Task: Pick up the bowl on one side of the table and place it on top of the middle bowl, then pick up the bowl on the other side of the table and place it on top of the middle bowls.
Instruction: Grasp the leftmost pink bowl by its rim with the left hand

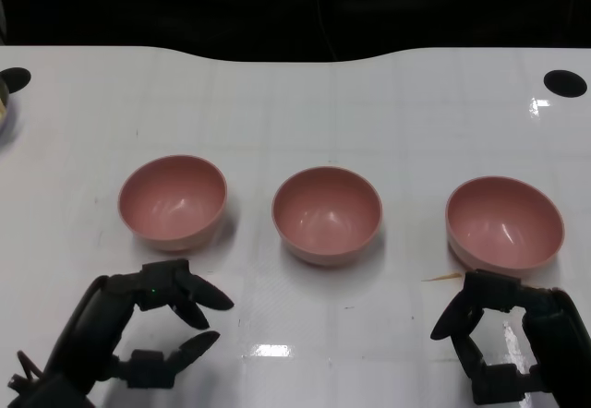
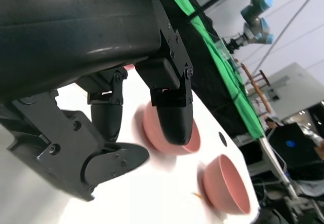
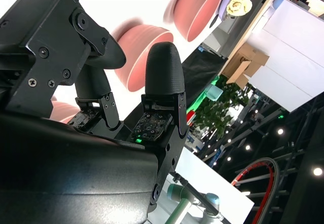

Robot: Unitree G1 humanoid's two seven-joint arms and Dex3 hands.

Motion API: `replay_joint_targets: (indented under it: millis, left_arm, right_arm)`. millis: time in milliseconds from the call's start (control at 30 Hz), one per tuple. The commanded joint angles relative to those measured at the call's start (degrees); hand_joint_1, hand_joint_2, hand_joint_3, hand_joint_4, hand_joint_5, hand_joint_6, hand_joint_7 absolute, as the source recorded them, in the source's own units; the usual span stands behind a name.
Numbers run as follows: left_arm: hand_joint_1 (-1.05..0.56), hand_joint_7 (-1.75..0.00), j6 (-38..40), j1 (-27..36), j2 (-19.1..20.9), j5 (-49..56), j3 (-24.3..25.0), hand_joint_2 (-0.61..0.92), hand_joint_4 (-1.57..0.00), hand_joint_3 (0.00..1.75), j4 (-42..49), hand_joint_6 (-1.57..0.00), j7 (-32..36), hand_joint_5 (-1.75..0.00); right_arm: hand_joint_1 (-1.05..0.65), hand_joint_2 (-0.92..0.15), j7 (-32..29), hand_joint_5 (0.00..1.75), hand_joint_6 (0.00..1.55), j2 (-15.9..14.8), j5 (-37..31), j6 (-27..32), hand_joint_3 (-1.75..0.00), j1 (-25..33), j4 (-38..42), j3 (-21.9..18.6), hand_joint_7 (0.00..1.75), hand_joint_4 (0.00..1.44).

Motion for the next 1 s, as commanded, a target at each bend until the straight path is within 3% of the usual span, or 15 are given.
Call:
replay_joint_targets:
  millis: [33,233,467,667,1000]
  left_arm:
    - [-0.31,-0.31,5.0,0.6,1.8,2.3,0.8,0.91,-0.62,0.07,-4.9,-0.77,1.6,-0.86]
    - [-0.36,-0.02,15.9,2.7,2.9,7.7,1.0,0.92,-0.60,0.03,-16.3,-0.68,3.8,-0.46]
    - [-0.43,0.00,23.1,2.0,7.0,23.8,0.2,0.92,-0.46,0.01,-24.4,-0.52,10.0,-0.35]
    - [-0.53,0.00,29.9,-1.3,9.6,39.0,-3.2,0.89,-0.43,0.01,-26.4,-0.45,16.9,-0.28]
    - [-0.53,0.00,48.1,-7.0,6.9,51.6,-12.0,0.90,-0.35,0.01,-25.3,-0.32,17.1,-0.20]
  right_arm:
    - [0.10,-0.19,-0.5,1.53,0.89,-0.3,0.6,-0.1,-1.45,-0.4,0.7,-0.5,1.20,0.86]
    - [0.08,-0.20,-0.7,1.54,0.88,-0.4,0.3,0.2,-1.45,-0.7,0.8,-0.6,1.21,0.86]
    - [0.06,-0.21,-0.6,1.53,0.88,-0.3,0.5,0.4,-1.43,-0.5,0.6,-0.5,1.21,0.86]
    - [0.06,-0.21,-1.0,1.52,0.88,-0.4,-0.1,0.7,-1.42,-0.2,0.1,-0.5,1.21,0.86]
    - [0.06,-0.20,-1.9,1.52,0.89,-0.7,-0.8,-0.1,-1.44,-0.4,1.1,-0.5,1.20,0.86]
